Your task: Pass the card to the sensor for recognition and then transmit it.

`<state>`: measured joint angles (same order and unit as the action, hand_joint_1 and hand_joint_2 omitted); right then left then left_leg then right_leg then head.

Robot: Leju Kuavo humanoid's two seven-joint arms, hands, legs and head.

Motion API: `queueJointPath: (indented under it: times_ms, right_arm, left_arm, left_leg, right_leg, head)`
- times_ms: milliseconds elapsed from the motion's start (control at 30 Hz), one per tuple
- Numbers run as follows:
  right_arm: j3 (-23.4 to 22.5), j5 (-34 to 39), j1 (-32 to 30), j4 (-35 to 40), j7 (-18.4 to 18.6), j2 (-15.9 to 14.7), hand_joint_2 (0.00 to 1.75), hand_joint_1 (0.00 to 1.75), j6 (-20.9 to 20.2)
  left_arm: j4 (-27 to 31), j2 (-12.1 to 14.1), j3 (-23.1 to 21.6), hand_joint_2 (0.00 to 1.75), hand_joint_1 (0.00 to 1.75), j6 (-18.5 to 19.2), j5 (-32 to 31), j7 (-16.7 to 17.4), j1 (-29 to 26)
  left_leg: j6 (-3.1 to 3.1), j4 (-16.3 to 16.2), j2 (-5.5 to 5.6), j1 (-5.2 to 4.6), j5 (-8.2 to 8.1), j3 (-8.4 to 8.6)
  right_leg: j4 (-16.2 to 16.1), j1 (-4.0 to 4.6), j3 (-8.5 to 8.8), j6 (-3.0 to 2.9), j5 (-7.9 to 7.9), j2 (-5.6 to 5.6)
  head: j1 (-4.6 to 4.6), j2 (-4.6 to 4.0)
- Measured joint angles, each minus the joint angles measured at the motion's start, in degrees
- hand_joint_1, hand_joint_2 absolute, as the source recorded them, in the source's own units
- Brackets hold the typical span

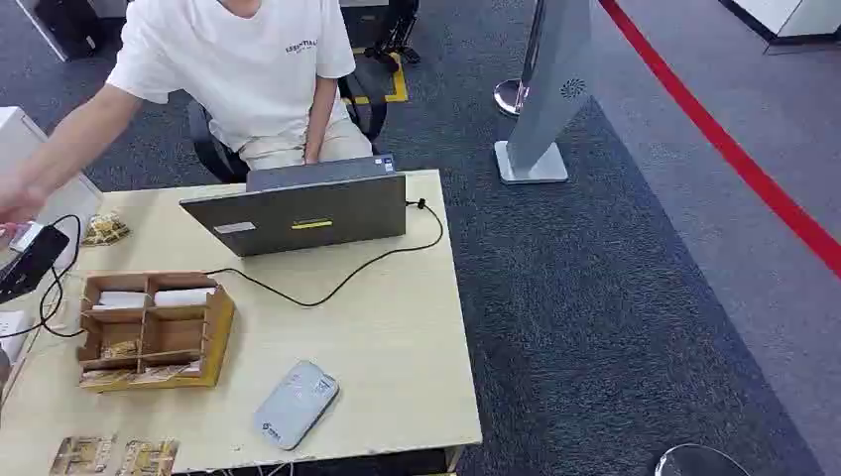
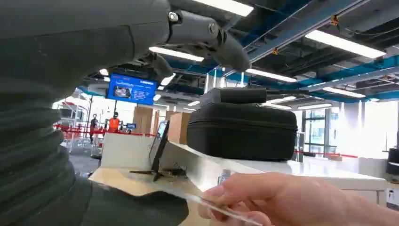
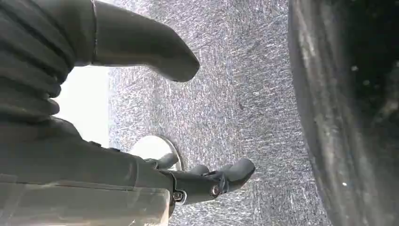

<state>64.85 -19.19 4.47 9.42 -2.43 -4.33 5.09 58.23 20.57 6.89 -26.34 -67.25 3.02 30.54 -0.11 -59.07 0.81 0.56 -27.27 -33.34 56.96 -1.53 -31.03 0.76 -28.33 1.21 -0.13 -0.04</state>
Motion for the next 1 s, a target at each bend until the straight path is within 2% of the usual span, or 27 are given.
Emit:
queueJointPath:
  times_ms: [433, 667, 767, 833, 1000]
  right_arm:
    - [0.0, -0.17, 0.0, 0.0, -0.04, -0.02, 1.75, 0.0, 0.04]
    - [0.02, -0.35, -0.03, 0.0, -0.04, -0.02, 1.75, 0.0, 0.07]
    - [0.0, -0.29, -0.05, 0.0, -0.07, -0.02, 1.75, 0.0, 0.13]
    - [0.0, 0.02, -0.17, 0.0, -0.04, -0.02, 1.75, 0.0, 0.24]
    - [-0.17, 1.2, -0.6, 0.0, 0.39, -0.02, 1.75, 0.0, 0.33]
  left_arm:
    - [0.02, 0.0, -0.02, 1.75, 1.75, 0.13, 0.98, -0.68, -0.7]
    - [0.02, 0.46, -0.18, 1.75, 1.75, -0.94, -2.32, -0.13, -1.01]
    - [0.91, 0.2, -0.18, 1.75, 1.75, -1.33, -0.55, -1.41, -2.27]
    - [4.58, -0.81, -0.24, 1.75, 1.75, -2.65, 0.88, -3.31, -4.95]
    - [20.45, -5.34, -3.04, 1.75, 1.75, -4.35, -1.76, -4.22, -16.33]
  left_leg:
    - [0.0, 0.0, 0.0, 0.0, 0.0, 0.0]
    - [0.0, 0.0, 0.0, 0.0, 0.0, 0.0]
    - [0.0, 0.0, -0.01, 0.0, 0.0, 0.0]
    - [0.0, 0.0, -0.03, -0.03, 0.0, 0.01]
    - [0.12, 0.0, -0.13, -0.1, -0.1, -0.01]
  right_leg:
    - [0.0, 0.0, 0.0, -0.01, 0.01, 0.0]
    - [0.0, 0.0, 0.0, -0.01, 0.01, 0.0]
    - [0.0, 0.0, 0.0, -0.01, 0.01, 0.01]
    - [-0.01, -0.03, 0.0, -0.01, 0.01, 0.03]
    - [-0.1, -0.1, 0.0, 0.04, -0.02, 0.11]
  head:
    - [0.02, 0.0]
    - [0.02, 0.0]
    - [0.0, -0.02]
    - [-0.02, 0.0]
    - [-0.02, 0.0]
